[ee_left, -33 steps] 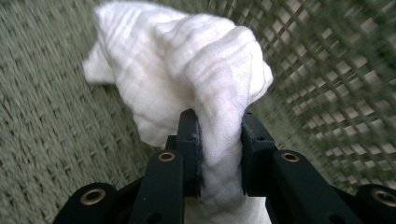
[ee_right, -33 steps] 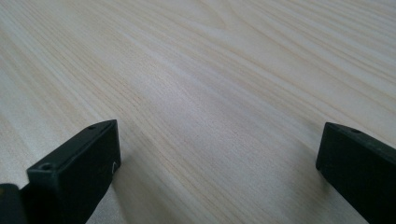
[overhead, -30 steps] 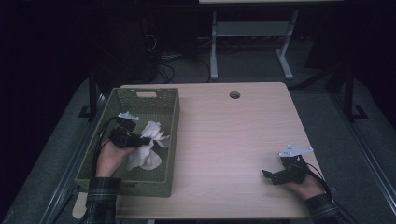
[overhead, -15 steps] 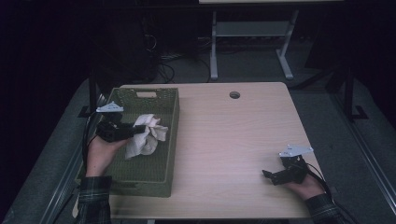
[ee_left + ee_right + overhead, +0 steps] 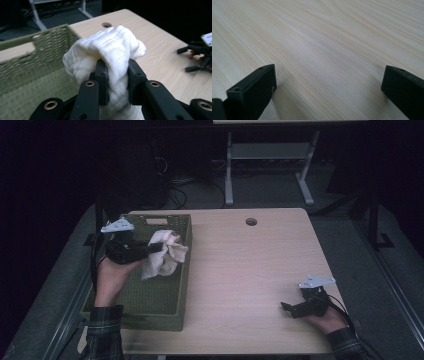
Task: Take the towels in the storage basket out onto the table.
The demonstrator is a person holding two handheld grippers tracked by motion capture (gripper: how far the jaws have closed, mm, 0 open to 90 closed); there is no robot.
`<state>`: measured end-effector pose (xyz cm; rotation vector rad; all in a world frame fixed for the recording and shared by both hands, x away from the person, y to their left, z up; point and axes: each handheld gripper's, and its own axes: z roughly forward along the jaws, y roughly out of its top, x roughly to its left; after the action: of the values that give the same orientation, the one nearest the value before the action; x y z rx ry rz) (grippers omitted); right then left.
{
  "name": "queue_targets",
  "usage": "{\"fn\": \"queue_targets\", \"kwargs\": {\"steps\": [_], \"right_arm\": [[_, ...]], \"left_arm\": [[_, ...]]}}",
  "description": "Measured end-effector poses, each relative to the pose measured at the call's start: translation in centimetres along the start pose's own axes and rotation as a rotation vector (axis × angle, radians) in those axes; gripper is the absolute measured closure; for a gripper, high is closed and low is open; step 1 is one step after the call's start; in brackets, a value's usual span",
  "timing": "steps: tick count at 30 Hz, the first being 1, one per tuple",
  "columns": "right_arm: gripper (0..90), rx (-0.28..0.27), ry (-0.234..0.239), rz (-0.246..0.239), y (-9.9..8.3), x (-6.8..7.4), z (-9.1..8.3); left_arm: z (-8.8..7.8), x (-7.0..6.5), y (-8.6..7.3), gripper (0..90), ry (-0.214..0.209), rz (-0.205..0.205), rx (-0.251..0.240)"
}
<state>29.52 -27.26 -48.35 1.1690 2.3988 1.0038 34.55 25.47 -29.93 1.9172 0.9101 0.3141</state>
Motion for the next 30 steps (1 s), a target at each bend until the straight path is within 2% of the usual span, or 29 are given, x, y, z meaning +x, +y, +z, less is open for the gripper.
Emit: {"fn": "queue_targets", "kwargs": {"steps": [6,14,15,20,22,24,27,30], "right_arm": [[0.0,0.000,0.000,0.001,0.0,0.0,0.0],[0.0,0.000,0.000,0.001,0.0,0.0,0.0],[0.0,0.000,-0.001,0.002,0.0,0.0,0.0],[0.0,0.000,-0.001,0.001,0.0,0.0,0.0],[0.0,0.000,-0.001,0.002,0.0,0.0,0.0],[0.0,0.000,-0.001,0.002,0.0,0.0,0.0],[0.0,0.000,-0.001,0.002,0.0,0.0,0.0],[0.0,0.000,-0.001,0.002,0.0,0.0,0.0]], "left_arm": [[0.8,-1.3,0.9,73.3,-0.042,0.017,-0.012],[1.8,-3.6,2.6,73.2,-0.112,0.067,-0.042],[2.3,-4.2,3.0,73.2,-0.133,0.077,-0.043],[3.5,-5.1,3.4,73.2,-0.167,0.087,-0.035],[4.7,-5.9,3.5,73.2,-0.204,0.092,-0.024],[5.2,-6.1,3.5,73.2,-0.220,0.097,-0.016],[6.9,-7.3,3.3,73.2,-0.256,0.112,0.008],[7.6,-7.8,3.3,73.2,-0.269,0.120,0.017]]}}
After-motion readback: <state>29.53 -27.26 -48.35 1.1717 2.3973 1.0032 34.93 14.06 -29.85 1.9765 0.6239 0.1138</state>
